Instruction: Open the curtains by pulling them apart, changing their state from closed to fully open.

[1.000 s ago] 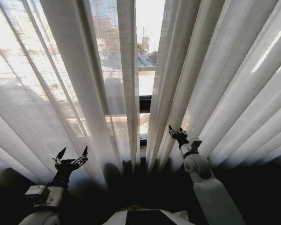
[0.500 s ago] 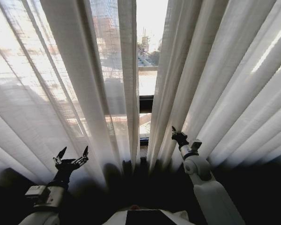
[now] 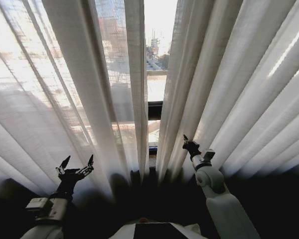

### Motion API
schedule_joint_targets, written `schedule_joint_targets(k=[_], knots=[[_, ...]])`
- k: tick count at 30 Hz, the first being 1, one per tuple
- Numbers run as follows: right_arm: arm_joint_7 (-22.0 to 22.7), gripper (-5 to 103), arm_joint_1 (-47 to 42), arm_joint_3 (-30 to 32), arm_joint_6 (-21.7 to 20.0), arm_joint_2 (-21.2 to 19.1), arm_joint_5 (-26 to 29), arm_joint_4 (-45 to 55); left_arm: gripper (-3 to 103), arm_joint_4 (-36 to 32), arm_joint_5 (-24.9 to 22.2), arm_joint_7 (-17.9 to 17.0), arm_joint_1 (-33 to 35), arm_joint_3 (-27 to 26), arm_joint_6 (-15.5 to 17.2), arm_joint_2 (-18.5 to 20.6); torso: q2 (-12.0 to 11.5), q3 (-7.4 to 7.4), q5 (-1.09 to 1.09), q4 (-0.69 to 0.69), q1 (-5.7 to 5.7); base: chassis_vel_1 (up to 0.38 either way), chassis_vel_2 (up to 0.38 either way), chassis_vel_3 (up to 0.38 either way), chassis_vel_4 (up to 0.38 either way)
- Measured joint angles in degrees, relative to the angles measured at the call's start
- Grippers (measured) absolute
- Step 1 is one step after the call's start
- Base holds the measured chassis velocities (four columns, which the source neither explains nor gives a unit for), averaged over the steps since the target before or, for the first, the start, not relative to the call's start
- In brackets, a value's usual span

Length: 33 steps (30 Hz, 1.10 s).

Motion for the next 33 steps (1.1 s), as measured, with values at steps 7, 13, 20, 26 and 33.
schedule_joint_targets(k=[7,13,20,26,33], knots=[[-0.05,0,0.1,-0.05,0.16,-0.05,0.0,-0.07,100,0.0,-0.02,0.0,-0.15,-0.04,-0.02,-0.09,0.0,0.0,0.0,0.0,0.0,0.0,0.0,0.0,0.0],[-0.08,0,-0.58,1.25,0.2,0.14,-0.05,-0.41,100,0.0,-0.05,0.0,-0.34,0.05,-0.02,-0.1,0.0,0.0,0.0,0.01,0.0,0.0,0.0,0.0,0.0],[-1.66,0,-3.93,3.9,1.25,-0.05,-0.92,-0.52,100,0.0,-0.09,0.01,-0.89,0.19,0.09,-0.34,0.0,0.0,0.0,-0.01,0.0,0.0,0.0,0.0,0.0],[-1.81,0,-4.57,4.7,1.57,-0.06,-1.12,-0.12,100,0.0,-0.09,0.01,-1.34,0.71,0.21,-0.45,0.0,0.0,0.0,0.0,0.0,0.0,0.0,0.0,0.0],[-1.68,0,-4.09,4.61,1.54,-0.03,-0.83,-0.07,100,0.0,-0.22,0.01,-1.31,0.28,0.23,-0.3,0.0,0.0,0.0,0.0,0.0,0.0,0.0,0.0,0.0]])
